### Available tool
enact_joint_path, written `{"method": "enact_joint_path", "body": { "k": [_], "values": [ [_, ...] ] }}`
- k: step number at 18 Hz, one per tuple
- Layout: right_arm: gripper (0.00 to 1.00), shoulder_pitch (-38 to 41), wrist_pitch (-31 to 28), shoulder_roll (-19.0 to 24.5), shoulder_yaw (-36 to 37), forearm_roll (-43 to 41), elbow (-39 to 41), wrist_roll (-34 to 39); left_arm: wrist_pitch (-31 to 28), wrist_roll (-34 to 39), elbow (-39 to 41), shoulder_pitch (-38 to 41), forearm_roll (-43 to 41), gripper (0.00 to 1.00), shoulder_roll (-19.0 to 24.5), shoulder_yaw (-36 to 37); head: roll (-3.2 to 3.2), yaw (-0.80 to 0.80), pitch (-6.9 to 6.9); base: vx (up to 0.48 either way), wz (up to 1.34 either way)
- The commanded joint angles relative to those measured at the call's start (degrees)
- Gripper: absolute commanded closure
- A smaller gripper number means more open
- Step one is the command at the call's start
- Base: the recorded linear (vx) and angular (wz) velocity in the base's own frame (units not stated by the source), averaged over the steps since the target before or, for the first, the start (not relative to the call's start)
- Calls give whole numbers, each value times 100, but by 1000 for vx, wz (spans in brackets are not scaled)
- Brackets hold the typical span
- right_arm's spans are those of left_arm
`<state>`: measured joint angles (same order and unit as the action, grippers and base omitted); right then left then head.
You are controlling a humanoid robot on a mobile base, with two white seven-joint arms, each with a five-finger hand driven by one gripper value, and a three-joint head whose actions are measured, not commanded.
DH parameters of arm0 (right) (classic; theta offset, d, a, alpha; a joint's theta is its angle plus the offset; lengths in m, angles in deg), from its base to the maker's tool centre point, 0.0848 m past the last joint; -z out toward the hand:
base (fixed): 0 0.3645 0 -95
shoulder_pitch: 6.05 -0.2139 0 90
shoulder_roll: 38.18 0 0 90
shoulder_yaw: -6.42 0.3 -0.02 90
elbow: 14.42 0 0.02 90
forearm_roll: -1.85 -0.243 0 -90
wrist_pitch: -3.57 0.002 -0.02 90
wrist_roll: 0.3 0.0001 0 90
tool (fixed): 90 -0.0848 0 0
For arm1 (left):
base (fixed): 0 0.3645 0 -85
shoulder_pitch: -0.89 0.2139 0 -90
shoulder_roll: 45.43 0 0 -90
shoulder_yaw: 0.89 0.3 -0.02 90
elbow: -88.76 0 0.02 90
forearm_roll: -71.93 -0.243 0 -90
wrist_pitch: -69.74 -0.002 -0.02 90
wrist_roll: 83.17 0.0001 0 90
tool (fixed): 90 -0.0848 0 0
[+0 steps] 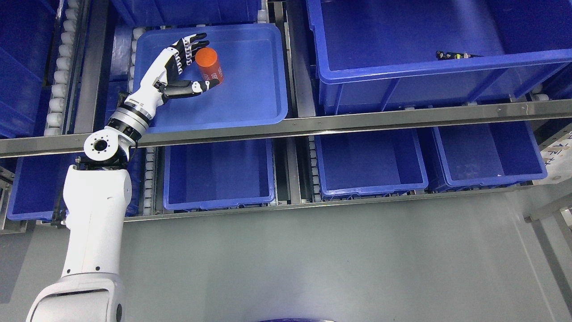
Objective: Grab orange capacitor from left shelf to right desk
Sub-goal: 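Close the left hand fingers around the orange capacitor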
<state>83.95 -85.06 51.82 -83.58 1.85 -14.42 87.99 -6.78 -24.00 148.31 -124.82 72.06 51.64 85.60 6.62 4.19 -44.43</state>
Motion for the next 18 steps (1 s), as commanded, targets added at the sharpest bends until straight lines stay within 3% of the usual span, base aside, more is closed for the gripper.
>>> {"method": "enact_joint_path", "body": {
  "k": [1,2,3,8,11,12,18],
  "values": [
    [0,114,4,-100,70,26,100,4,137,15,-145,73,154,92,-206,-370,0,0,0,0,0],
    [0,114,4,-100,70,26,100,4,146,24,-128,91,154,82,-206,-344,0,0,0,0,0],
    [0,114,4,-100,70,26,100,4,146,24,-119,143,154,78,-206,-300,0,0,0,0,0],
    [0,114,4,-100,70,26,100,4,146,24,-128,249,145,78,-197,-309,0,0,0,0,0],
    [0,114,4,-100,70,26,100,4,120,16,-119,232,66,56,-189,-204,0,0,0,0,0],
    [0,114,4,-100,70,26,100,4,120,7,-110,223,57,52,-206,-125,0,0,0,0,0],
    [0,114,4,-100,70,26,100,4,111,-2,21,161,109,49,-487,-177,0,0,0,0,0]
  ]
}}
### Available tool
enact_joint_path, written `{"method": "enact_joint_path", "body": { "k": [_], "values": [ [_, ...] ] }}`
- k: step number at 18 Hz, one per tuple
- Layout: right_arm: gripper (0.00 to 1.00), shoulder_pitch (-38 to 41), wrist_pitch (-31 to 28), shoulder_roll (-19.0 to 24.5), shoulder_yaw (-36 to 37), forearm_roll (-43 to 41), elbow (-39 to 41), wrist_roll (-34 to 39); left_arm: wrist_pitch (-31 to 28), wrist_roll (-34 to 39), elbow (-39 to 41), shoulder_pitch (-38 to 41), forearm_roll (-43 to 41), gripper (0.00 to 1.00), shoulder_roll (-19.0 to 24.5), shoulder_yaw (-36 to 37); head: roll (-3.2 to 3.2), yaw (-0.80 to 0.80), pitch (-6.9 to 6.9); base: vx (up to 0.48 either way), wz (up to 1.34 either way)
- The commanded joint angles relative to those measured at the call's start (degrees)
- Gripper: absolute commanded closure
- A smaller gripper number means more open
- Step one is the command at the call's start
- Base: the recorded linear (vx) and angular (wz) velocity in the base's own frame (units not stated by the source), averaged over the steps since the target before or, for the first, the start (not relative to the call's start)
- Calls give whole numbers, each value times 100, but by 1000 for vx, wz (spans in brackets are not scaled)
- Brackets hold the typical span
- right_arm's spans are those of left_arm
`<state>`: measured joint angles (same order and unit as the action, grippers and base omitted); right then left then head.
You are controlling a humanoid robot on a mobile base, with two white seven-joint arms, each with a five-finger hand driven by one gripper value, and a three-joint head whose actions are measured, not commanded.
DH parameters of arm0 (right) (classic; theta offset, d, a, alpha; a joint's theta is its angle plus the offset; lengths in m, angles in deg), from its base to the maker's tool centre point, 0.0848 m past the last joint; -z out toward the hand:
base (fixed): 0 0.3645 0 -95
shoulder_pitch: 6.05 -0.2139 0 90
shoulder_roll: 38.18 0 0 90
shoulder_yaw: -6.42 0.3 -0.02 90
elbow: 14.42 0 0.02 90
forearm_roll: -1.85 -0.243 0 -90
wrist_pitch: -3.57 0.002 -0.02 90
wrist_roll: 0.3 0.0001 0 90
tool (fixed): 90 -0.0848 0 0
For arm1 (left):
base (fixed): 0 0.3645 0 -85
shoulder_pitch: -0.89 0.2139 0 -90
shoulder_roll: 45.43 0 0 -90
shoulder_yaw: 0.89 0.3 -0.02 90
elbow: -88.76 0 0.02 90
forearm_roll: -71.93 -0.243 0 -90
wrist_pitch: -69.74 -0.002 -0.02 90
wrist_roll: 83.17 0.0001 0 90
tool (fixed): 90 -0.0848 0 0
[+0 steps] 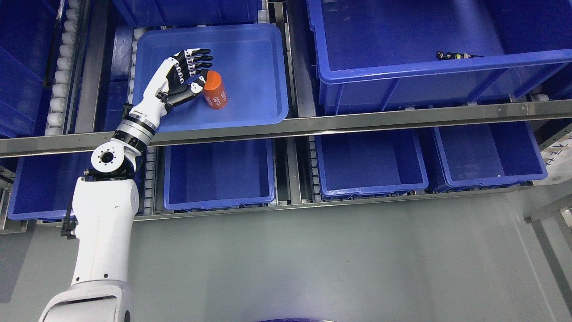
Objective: Grab orange capacitor from left shelf to right desk
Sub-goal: 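Close the left hand fingers around the orange capacitor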
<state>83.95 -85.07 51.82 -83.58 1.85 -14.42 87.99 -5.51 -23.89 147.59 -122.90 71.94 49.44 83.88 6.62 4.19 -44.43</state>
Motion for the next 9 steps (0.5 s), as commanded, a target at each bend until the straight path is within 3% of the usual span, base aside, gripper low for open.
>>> {"method": "enact_joint_path", "body": {
  "k": [1,9],
  "values": [
    [0,114,5,-100,70,26,100,4,-16,-13,154,-31,157,49,-275,-48,0,0,0,0,0],
    [0,114,5,-100,70,26,100,4,-24,-74,646,-31,333,49,-223,-329,0,0,0,0,0]
  ]
}}
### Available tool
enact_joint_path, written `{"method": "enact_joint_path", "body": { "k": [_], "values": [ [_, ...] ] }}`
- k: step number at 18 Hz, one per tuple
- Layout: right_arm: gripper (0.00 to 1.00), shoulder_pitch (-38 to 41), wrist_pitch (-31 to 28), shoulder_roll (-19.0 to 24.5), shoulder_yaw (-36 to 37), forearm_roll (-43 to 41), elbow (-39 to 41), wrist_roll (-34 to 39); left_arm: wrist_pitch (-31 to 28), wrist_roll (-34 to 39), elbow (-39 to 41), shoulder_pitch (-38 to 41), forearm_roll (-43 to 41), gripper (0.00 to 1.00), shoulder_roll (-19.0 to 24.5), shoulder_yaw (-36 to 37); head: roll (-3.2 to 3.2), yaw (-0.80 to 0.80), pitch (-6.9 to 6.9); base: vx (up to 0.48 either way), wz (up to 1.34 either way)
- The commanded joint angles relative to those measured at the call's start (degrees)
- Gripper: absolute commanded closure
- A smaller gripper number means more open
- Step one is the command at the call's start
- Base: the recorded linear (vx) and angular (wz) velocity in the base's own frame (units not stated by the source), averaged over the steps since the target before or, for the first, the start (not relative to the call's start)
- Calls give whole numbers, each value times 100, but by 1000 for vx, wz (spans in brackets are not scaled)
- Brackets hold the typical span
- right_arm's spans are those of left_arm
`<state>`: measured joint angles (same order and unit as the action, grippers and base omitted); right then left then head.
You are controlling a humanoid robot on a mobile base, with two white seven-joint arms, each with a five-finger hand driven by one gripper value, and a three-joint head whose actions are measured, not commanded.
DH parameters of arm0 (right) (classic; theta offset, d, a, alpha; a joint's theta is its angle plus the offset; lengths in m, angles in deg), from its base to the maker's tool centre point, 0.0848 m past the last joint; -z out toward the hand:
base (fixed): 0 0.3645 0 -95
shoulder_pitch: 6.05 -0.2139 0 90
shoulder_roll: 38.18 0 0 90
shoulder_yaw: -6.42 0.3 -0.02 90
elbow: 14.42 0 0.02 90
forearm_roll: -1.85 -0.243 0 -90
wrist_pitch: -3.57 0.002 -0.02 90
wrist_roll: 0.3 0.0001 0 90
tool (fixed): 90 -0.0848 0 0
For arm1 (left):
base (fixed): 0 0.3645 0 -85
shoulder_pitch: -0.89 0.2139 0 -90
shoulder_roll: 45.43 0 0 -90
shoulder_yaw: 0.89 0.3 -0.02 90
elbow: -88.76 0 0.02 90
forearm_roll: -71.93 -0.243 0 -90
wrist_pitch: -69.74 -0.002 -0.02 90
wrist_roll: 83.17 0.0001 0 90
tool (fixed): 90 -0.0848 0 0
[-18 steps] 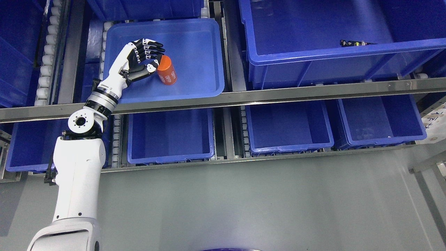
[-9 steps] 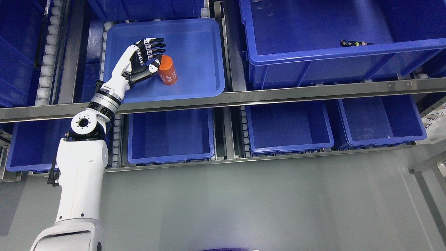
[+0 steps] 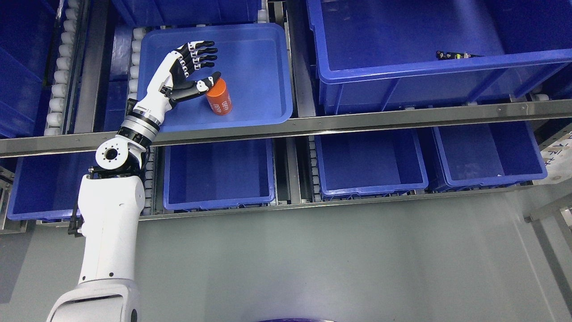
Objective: Grab orange capacitor from left shelf to right desk
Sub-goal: 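Close the left hand fingers around the orange capacitor, then lift the orange capacitor up out of the blue tray with left hand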
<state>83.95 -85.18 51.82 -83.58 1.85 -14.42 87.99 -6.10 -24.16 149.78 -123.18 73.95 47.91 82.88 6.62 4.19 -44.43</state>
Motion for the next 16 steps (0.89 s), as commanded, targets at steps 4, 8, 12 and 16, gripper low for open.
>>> {"method": "enact_joint_path", "body": {
  "k": [4,8,12,16],
  "values": [
    [0,114,16,-100,70,26,100,4,26,-328,700,374,132,49,-61,-213,0,0,0,0,0],
    [0,114,16,-100,70,26,100,4,61,-434,815,727,123,49,-52,-186,0,0,0,0,0],
    [0,114,16,-100,70,26,100,4,70,-451,797,727,123,49,-43,-186,0,0,0,0,0],
    [0,114,16,-100,70,26,100,4,70,-434,709,648,79,49,-35,-178,0,0,0,0,0]
  ]
}}
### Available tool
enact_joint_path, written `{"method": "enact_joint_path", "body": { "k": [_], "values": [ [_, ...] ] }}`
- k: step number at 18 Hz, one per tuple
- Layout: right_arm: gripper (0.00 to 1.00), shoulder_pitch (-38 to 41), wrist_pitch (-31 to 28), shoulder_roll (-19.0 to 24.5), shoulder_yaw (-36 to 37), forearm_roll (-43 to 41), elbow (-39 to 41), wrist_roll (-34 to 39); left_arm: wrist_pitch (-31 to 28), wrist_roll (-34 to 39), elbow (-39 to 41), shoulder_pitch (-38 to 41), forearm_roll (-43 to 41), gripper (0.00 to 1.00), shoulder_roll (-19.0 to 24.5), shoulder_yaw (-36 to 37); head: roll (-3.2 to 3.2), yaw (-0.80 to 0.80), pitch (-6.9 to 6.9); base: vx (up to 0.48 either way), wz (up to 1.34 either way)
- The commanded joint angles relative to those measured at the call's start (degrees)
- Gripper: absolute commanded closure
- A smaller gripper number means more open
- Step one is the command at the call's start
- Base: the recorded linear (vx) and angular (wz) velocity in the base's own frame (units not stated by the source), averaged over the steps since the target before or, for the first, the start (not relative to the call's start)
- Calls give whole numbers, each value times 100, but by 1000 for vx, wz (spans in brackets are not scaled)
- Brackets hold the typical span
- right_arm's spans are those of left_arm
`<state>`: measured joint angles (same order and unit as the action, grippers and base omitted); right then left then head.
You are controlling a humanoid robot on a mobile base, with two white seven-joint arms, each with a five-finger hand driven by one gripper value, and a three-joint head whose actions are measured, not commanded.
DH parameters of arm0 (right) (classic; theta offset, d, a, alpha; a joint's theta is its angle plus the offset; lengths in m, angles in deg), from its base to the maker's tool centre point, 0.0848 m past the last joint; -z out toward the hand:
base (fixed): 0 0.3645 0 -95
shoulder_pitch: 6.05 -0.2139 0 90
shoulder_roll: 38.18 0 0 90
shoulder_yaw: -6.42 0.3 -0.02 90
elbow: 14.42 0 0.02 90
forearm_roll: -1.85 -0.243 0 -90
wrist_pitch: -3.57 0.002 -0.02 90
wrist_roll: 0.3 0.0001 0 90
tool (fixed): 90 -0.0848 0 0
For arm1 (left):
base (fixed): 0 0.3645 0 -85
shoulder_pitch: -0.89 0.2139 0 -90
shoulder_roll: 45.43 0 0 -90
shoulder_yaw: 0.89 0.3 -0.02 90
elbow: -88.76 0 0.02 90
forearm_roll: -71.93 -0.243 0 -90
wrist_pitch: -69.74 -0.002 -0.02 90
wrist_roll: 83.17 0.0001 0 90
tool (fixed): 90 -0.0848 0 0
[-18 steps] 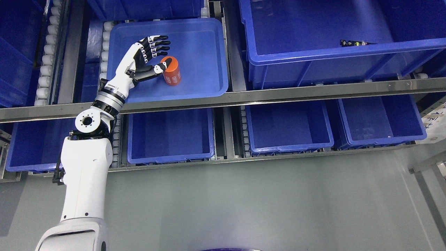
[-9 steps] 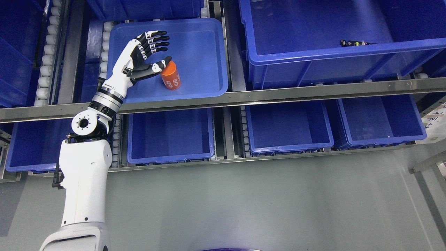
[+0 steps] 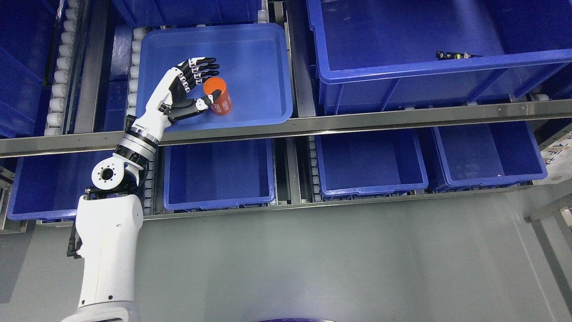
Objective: Grab orange capacitor from left shelf to right desk
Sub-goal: 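Lift the orange capacitor up out of the blue tray with left hand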
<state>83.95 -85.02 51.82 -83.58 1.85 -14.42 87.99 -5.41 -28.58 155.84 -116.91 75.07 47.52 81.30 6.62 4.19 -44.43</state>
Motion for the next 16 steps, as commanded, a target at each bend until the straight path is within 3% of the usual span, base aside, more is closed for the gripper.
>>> {"method": "enact_joint_path", "body": {
  "k": [1,16],
  "values": [
    [0,114,0,-100,70,26,100,4,0,8,77,-6,-59,49,-5,-19,0,0,0,0,0],
    [0,114,0,-100,70,26,100,4,0,8,-327,20,-358,46,21,60,0,0,0,0,0]
  ]
}}
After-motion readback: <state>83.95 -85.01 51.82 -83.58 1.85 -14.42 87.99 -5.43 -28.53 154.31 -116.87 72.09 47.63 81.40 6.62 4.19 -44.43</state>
